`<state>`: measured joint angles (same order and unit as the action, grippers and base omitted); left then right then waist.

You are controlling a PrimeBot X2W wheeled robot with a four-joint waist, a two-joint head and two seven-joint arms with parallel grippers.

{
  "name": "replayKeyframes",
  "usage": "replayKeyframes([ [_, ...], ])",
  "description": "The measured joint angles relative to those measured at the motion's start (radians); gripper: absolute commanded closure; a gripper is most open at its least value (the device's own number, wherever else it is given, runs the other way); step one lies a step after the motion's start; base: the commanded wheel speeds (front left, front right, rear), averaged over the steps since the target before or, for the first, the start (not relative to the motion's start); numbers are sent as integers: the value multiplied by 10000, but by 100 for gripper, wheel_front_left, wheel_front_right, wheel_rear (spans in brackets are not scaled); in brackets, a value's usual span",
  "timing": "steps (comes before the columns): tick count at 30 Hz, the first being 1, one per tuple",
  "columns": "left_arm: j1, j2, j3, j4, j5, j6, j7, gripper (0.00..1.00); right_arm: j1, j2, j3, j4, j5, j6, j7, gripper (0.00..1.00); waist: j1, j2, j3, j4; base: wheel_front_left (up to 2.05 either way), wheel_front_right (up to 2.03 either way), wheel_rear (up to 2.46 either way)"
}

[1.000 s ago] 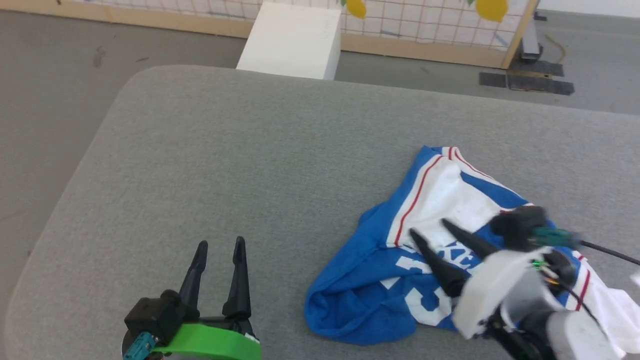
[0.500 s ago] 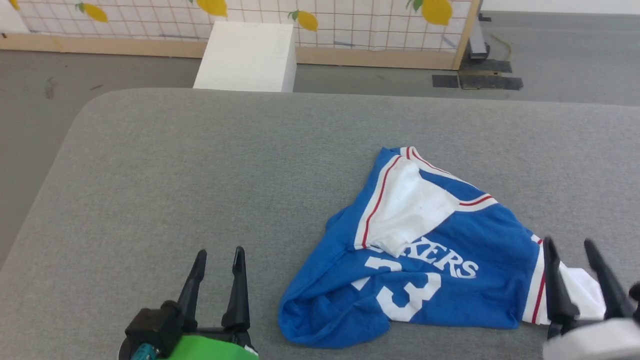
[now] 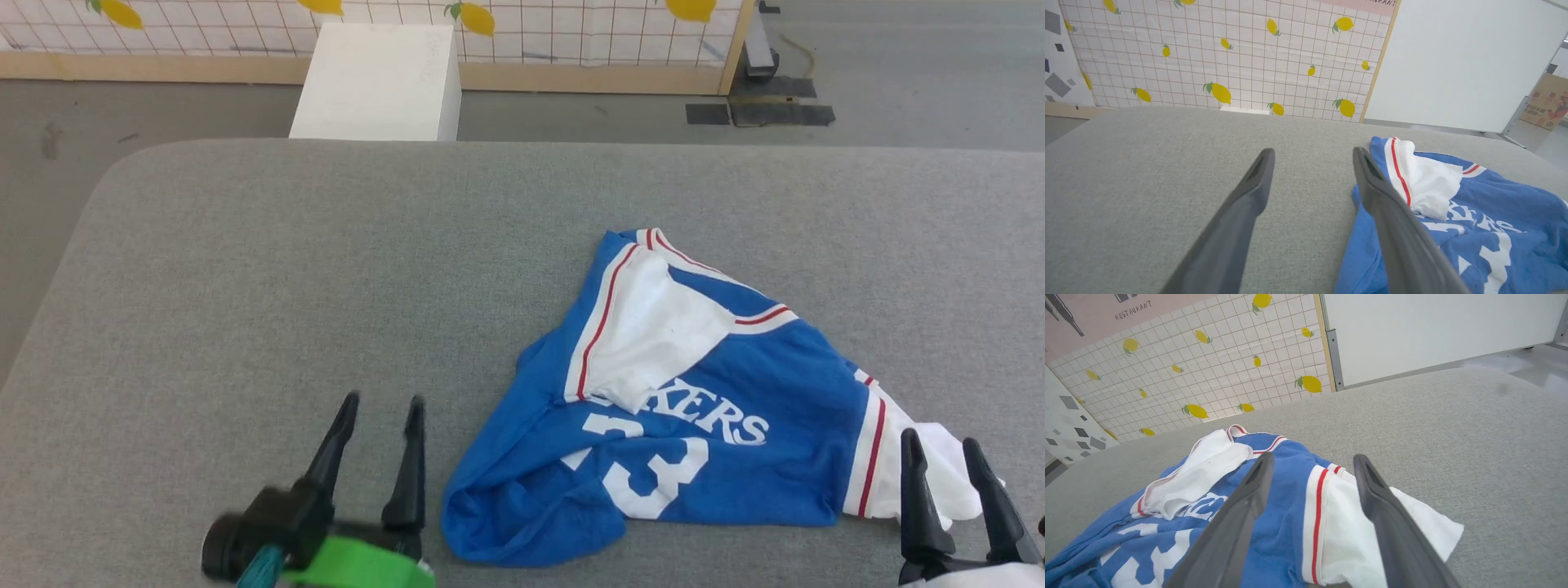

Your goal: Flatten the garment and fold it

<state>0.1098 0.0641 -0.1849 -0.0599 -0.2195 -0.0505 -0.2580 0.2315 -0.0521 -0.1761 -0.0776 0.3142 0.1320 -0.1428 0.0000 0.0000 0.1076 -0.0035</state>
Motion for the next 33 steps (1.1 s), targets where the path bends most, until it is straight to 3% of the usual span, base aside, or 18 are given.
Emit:
replayKeyframes([
  [4, -1198, 293, -596, 284, 180, -380, 531, 0, -232, 0, 35, 13, 42, 0, 0, 0, 0, 0, 189, 10, 0, 0, 0],
  [10, -3605, 552, -1691, 871, 240, -667, 2222, 0, -415, 2, 92, 82, 130, 0, -4, 0, 0, 0, 614, 52, 0, 0, 0],
  [20, -7036, -4, -3812, 2869, -754, -732, 5269, 0, -984, 2, 119, 71, 144, 0, -44, 0, 0, 0, 1576, 51, 0, 0, 0],
  [27, -7723, -79, -4537, 4111, -1072, -708, 5852, 0, -1241, 2, 265, 155, 188, 0, -67, 0, 0, 0, 2069, -120, 0, 0, 0],
  [33, -7846, -113, -5093, 5250, -1237, -351, 5808, 0, -1391, 2, 349, 311, 219, 0, -134, 0, 0, 0, 2355, -334, 0, 0, 0],
])
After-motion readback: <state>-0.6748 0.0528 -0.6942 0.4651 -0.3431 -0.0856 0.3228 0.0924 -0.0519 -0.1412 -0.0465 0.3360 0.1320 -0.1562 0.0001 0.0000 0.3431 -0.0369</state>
